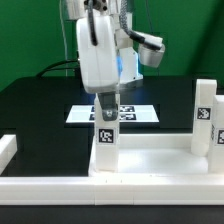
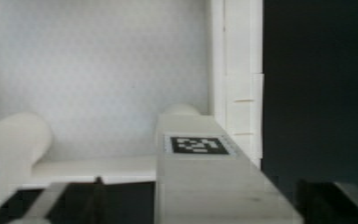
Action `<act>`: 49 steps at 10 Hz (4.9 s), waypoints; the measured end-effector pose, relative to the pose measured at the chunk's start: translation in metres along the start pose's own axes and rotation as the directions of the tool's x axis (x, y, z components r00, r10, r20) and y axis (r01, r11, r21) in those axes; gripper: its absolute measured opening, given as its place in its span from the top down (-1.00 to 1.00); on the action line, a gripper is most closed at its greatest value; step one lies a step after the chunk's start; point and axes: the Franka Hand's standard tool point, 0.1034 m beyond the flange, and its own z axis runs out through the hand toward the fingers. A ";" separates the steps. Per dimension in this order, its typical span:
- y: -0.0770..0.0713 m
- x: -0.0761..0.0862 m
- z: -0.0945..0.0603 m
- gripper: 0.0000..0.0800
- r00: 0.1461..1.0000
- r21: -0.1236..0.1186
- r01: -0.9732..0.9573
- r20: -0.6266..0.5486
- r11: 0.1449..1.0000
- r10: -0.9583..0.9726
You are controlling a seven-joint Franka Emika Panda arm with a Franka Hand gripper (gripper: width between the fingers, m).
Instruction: Assemble desk
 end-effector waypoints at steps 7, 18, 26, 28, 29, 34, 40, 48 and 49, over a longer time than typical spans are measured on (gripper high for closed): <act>0.001 -0.001 -0.001 -0.62 0.688 -0.044 0.725 0.002 0.687 -0.726; -0.007 -0.010 0.001 0.27 0.985 0.010 -0.172 -0.014 0.985 0.172; 0.000 -0.007 0.009 -0.59 0.985 0.045 0.172 -0.001 0.984 -0.172; 0.000 -0.006 0.009 -0.61 0.966 0.040 0.260 -0.010 0.965 -0.259; 0.000 -0.005 0.009 -0.62 0.952 0.039 0.305 -0.012 0.951 -0.305; -0.003 0.002 -0.014 -0.62 0.623 -0.008 0.782 0.024 0.623 -0.782; -0.005 0.002 -0.013 0.28 0.924 -0.018 0.383 0.006 0.923 -0.383; -0.009 -0.001 -0.011 0.10 0.899 0.004 -0.438 0.039 0.899 0.437; -0.009 -0.002 -0.010 -0.36 0.938 0.007 -0.345 0.033 0.939 0.345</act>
Offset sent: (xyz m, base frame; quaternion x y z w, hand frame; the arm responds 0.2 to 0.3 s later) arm 0.0000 0.0000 0.0000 0.0000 0.0000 -0.1296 0.9916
